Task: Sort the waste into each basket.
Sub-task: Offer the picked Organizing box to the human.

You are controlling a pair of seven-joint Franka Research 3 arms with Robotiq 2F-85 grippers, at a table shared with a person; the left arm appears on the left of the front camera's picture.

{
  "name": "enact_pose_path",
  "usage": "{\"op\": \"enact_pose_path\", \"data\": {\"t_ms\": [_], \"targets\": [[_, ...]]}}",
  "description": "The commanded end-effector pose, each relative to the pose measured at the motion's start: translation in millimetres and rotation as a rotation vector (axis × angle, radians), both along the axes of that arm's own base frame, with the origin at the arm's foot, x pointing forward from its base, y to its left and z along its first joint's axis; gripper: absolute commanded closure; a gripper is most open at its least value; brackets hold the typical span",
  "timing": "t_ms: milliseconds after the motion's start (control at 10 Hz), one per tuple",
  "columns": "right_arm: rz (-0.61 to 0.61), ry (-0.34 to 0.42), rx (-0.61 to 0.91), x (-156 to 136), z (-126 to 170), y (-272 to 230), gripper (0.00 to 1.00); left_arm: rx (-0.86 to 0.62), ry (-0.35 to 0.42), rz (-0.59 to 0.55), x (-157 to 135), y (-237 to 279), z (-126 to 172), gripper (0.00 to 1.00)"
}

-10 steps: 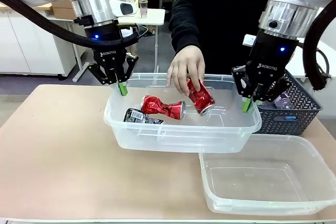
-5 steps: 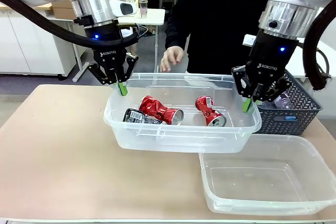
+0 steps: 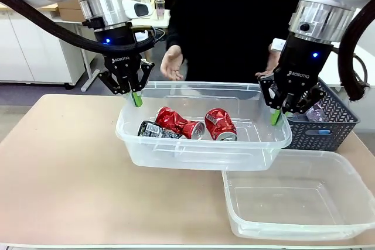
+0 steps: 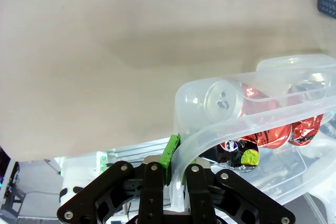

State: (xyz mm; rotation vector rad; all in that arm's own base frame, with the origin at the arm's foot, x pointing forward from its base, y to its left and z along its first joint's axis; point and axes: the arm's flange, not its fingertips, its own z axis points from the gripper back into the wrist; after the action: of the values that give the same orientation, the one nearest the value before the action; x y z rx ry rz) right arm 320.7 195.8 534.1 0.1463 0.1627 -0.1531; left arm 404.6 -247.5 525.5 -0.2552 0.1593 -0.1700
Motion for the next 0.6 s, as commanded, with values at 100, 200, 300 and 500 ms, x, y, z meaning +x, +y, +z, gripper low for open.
{"op": "enact_pose_path", "data": {"t_ms": [100, 200, 300, 500], "targets": [[-0.005, 0.002, 0.002, 2, -1, -4, 0.93, -0.015, -0.011, 0.009, -2, 2, 8, 0.94], [0.0, 0.0, 0.0, 0, 0, 0, 0.93, 0.0, 0.0, 0.0, 0, 0, 0, 0.94], [-0.016, 0.023, -0.028, 28, 6, 3, 0.93, 0.026, -0.017, -0.004, 26, 1, 9, 0.94], [0.065, 0.029, -0.035, 89, 21, 8, 0.93, 0.023, -0.072, 0.001, 81, 0, 27, 0.94]]}}
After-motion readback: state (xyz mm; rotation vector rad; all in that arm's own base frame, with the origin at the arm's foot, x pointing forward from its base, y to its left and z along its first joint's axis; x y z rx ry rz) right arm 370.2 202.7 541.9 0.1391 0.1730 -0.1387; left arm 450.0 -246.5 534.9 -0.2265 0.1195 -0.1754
